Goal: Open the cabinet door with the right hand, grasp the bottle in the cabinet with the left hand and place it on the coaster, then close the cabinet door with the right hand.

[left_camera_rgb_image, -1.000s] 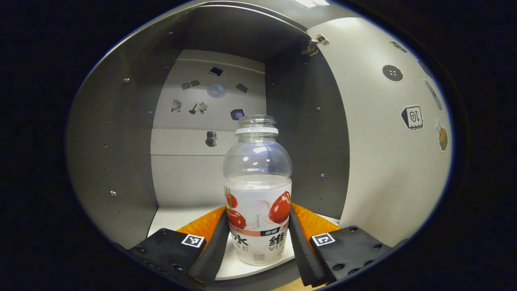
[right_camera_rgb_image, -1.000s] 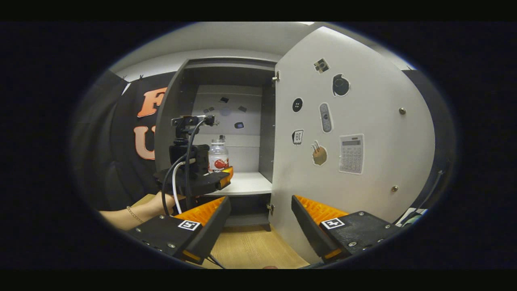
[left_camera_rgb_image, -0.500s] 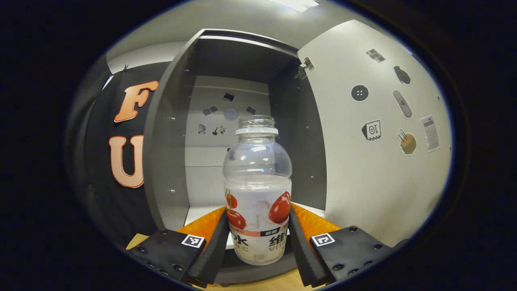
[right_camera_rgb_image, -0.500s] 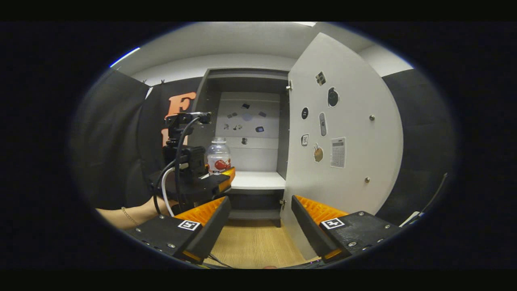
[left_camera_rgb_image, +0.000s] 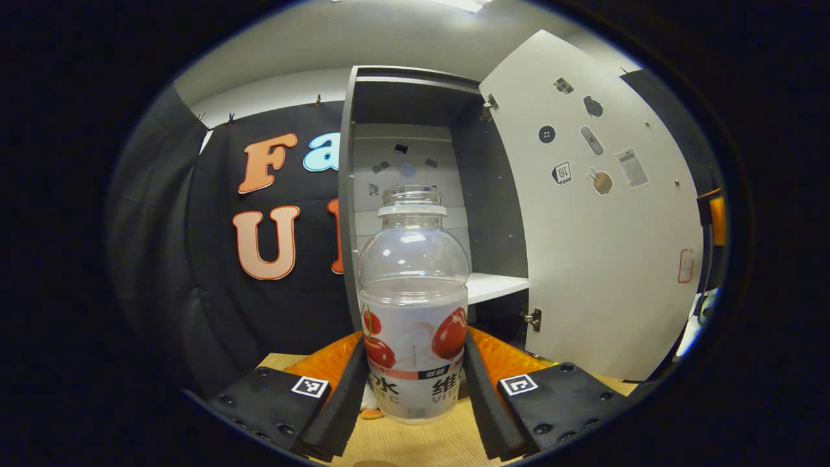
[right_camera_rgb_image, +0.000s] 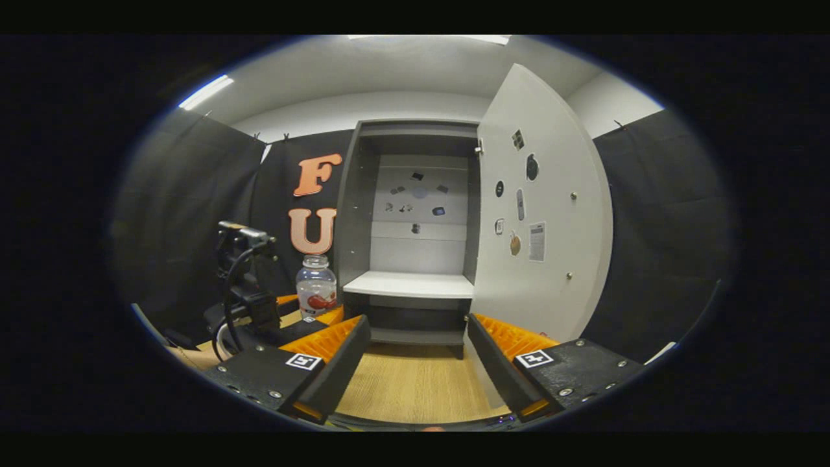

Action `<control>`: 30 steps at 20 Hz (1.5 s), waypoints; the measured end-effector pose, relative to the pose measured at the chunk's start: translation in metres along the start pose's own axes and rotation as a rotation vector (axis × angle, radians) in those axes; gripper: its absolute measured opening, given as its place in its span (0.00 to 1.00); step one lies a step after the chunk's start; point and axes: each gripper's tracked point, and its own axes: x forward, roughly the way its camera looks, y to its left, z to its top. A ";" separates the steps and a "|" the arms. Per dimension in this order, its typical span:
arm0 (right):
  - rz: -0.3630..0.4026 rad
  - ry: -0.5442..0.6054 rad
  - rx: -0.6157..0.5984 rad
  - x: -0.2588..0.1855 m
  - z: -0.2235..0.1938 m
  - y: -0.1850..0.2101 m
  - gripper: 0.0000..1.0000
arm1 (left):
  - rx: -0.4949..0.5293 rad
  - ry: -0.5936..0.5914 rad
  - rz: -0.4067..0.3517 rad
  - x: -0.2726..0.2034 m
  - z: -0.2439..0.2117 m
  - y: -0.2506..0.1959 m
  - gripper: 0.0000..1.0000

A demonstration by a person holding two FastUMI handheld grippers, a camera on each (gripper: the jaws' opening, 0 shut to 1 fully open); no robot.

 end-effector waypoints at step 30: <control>0.020 0.117 -0.148 0.065 -0.055 0.109 0.95 | -0.092 0.214 0.075 -0.044 -0.258 0.071 0.81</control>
